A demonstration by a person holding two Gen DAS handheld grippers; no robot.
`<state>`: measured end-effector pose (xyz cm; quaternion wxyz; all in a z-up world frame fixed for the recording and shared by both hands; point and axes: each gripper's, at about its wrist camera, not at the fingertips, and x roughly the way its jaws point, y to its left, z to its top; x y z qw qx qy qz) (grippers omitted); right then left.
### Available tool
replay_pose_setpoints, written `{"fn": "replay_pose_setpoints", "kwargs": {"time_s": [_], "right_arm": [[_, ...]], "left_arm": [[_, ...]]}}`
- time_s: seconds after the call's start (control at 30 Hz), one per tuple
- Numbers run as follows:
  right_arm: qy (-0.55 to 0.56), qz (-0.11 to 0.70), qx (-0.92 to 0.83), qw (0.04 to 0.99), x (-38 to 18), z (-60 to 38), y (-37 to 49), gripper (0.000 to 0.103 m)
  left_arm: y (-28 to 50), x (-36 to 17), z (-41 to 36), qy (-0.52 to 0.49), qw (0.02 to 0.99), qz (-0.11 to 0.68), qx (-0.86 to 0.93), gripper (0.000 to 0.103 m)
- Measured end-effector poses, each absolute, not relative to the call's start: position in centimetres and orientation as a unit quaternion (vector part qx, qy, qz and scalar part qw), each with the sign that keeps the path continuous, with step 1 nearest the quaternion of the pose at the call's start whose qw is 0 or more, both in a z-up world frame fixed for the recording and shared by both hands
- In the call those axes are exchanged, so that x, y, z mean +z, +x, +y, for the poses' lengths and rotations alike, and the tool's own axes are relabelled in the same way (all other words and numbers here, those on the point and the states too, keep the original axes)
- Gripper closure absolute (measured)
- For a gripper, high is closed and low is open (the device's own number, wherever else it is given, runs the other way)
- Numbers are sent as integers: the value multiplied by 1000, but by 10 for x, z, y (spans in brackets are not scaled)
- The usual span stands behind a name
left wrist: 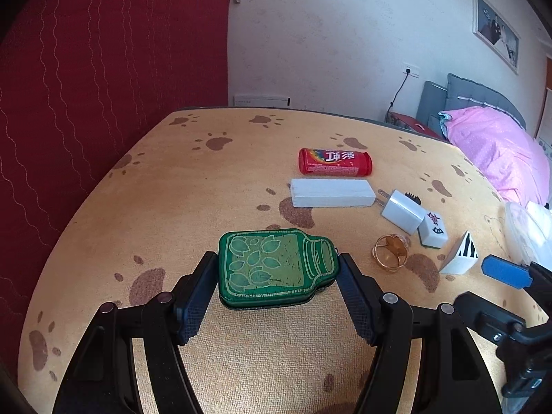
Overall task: Organize rigid objects
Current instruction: 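Grasp the gold rings with the right tool while the left tool holds the keychain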
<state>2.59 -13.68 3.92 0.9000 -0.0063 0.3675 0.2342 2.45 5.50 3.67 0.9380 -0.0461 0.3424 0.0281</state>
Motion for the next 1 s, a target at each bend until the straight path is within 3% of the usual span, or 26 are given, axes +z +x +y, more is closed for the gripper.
{"fn": "replay_pose_setpoints", "kwargs": {"time_s": [0.33, 0.47, 0.77, 1.0], "right_arm": [[-65, 373, 254, 890, 27, -96, 54, 42], [-80, 380, 248, 887, 19, -89, 65, 45], [-103, 391, 243, 882, 14, -79, 70, 64], [-101, 390, 241, 883, 16, -84, 64, 65]], "left_arm": [[24, 34, 67, -63, 936, 343, 44, 33], [25, 32, 71, -70, 934, 348, 50, 33], [24, 32, 72, -71, 934, 345, 53, 33], [26, 29, 72, -71, 934, 347, 51, 33]]}}
